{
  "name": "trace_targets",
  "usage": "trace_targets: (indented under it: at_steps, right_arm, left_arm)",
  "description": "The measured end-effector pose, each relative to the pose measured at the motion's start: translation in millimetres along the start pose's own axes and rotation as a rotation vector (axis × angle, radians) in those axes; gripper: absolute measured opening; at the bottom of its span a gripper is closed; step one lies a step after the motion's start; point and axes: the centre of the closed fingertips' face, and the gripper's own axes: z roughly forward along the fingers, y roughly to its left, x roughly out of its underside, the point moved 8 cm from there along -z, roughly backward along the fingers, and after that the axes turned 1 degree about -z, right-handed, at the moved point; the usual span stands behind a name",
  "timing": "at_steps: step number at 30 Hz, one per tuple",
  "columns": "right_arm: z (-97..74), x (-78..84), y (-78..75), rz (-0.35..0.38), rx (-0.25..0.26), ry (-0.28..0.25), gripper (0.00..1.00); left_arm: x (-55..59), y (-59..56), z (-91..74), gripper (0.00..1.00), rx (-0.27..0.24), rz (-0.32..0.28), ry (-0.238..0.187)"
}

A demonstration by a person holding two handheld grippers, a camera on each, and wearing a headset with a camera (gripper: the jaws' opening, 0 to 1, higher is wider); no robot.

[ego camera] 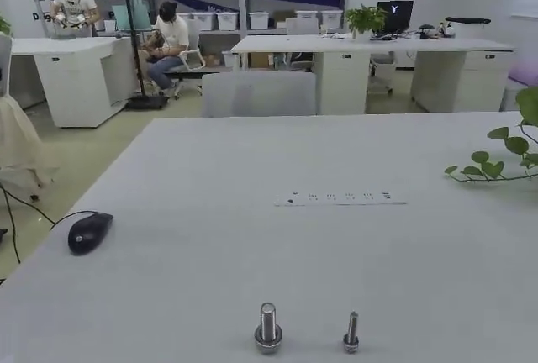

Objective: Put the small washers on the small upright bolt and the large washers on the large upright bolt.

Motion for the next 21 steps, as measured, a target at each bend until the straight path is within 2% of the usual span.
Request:
trace_targets:
  at_steps: [2, 3, 4, 5, 8, 13, 18, 21]
  right_arm:
    - [-6.5, 2.2, 1.4, 0.008, 0.020, -0.008, 0.48]
    - [-12.6, 4.3, -0.4, -0.009, 0.075, -0.010, 0.49]
    - [-15.5, 5.1, 0.7, -0.003, 0.079, -0.020, 0.50]
    - [-19.5, 7.0, 2.7, 0.033, 0.081, -0.028, 0.50]
    - [-26.3, 10.9, 2.2, 0.027, 0.088, -0.030, 0.50]
    - [-21.8, 7.7, 9.8, 0.022, 0.071, -0.025, 0.50]
    - [-26.4, 2.5, 16.4, 0.018, 0.090, -0.051, 0.50]
    - [-30.4, 5.6, 18.7, 0.014, 0.105, -0.045, 0.50]
  left_arm:
    - [0.2, -1.2, -4.1, 0.56, -0.004, 0.002, 0.004]
    - [0.4, -1.8, -5.8, 0.56, -0.005, 0.003, 0.003]
    - [0.8, -2.4, -7.4, 0.56, -0.006, 0.002, 0.002]
    - [1.1, -3.4, -9.0, 0.56, -0.008, -0.002, -0.001]
    - [2.5, -8.3, -13.2, 0.56, -0.006, -0.006, 0.000]
    - [2.5, -12.3, -16.8, 0.56, -0.004, -0.002, 0.005]
    - [1.4, -13.9, -19.9, 0.56, 0.003, 0.003, -0.001]
    - [2.1, -13.8, -20.9, 0.56, 0.006, 0.008, 0.002]
